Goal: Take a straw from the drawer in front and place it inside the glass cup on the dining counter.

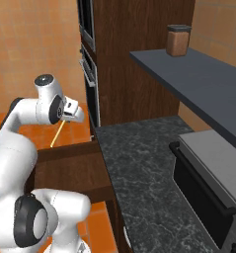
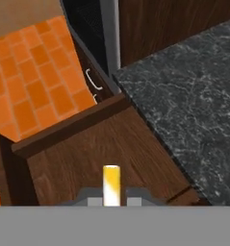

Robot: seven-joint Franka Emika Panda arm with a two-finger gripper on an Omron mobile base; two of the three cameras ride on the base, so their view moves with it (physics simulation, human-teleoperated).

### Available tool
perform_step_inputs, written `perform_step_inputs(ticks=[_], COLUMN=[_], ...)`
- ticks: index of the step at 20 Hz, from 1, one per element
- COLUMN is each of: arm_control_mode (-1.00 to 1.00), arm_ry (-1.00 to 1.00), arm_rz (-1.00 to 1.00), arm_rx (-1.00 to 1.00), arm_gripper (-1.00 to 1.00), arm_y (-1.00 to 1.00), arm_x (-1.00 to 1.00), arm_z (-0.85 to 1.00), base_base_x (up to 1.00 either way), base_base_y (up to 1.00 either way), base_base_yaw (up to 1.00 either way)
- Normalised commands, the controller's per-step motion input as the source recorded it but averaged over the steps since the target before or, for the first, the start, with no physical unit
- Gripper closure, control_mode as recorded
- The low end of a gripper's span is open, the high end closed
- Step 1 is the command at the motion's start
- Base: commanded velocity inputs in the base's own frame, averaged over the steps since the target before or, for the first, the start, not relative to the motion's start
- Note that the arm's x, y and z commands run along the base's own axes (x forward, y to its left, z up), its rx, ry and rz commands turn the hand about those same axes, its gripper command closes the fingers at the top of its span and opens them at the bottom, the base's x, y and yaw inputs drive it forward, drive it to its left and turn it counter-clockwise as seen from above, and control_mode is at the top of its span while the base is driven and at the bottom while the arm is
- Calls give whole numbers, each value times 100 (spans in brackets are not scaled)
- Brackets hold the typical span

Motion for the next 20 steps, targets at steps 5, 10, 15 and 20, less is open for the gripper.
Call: perform_step_inputs(ticks=[5, 10, 15, 20], arm_control_mode=[-100, 100, 100, 100], arm_ry=[0, 0, 0, 0], arm_rz=[14, 7, 0, 0], arm_rx=[-1, -1, 0, 0], arm_gripper=[100, 100, 100, 100], arm_y=[-19, -1, 0, 0], arm_x=[-43, -15, 0, 0], arm_z=[0, -3, 0, 0], base_base_x=[0, -56, -100, -71], base_base_y=[0, -3, 61, 100], base_base_yaw=[0, 11, 20, 19])
